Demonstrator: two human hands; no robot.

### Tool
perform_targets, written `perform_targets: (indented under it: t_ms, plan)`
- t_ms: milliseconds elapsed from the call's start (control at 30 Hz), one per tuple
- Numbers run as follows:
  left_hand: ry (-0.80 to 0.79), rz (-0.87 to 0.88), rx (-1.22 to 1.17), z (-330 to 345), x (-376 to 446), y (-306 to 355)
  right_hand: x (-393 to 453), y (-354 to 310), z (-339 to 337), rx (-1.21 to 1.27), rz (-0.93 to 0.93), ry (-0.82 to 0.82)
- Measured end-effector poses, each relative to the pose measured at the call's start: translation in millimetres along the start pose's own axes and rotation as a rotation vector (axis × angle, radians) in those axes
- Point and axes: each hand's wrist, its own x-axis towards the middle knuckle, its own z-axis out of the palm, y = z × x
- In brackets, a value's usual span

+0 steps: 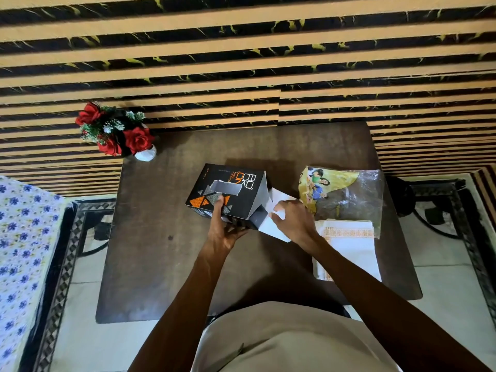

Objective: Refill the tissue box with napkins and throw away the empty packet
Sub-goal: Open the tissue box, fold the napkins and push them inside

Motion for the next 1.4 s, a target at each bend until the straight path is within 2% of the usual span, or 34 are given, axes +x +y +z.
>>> perform_targets:
  t_ms: [133, 267, 367, 467, 533, 600, 633, 767, 900, 967, 1100, 1267, 1400]
  plan:
    - [-0.015, -0.01, 0.028, -2.1, -6.6, 3.4, 13.0, -13.5, 0.0, 0.28, 0.12, 0.08]
    - [-0.052, 0.012, 0.056, -14.2, -9.1, 6.5, 35.8, -14.9, 5.1, 0.242, 0.1, 0.108]
    - [0.031, 0.082, 0.168, -21.0, -4.4, 6.4, 51.9, -7.6, 12.1, 0.336, 0.212, 0.09]
    - [0.311, 0.242, 0.336, -17.3, 1.0, 3.6, 70.3, 11.4, 31.7, 0.468, 0.277, -0.011]
    - [0.535, 0.496, 0.649, -11.7, -2.4, -0.1, 85.5, 28.0, 53.3, 0.498, 0.325, -0.059]
    - [0.558, 0.686, 0.885, -8.1, -6.0, -11.9, 89.0, 29.1, 58.4, 0.504, 0.376, -0.076]
    - [0.531, 0.712, 0.968, -5.5, -9.3, -18.1, 84.5, 22.0, 51.9, 0.477, 0.394, -0.078]
    - [0.496, 0.595, 1.156, -2.1, -13.4, -44.4, 71.2, 7.5, 36.5, 0.305, 0.452, -0.059]
    - [0.519, 0.621, 1.158, 5.3, -10.5, -52.9, 53.4, -1.8, 20.2, 0.397, 0.564, 0.094]
    - [0.503, 0.63, 1.137, 8.0, -7.4, -54.3, 39.9, 2.8, 11.1, 0.434, 0.51, 0.167]
    - [0.51, 0.71, 1.179, 12.1, -8.2, -59.2, 4.1, 31.4, 9.0, 0.374, 0.381, 0.156]
    - [0.585, 0.685, 1.363, 20.6, -7.5, -74.0, -44.6, 76.3, 12.1, 0.228, 0.398, 0.233]
    - [0.628, 0.683, 1.548, 25.5, -6.5, -79.0, -69.7, 113.0, 1.5, 0.149, 0.617, 0.352]
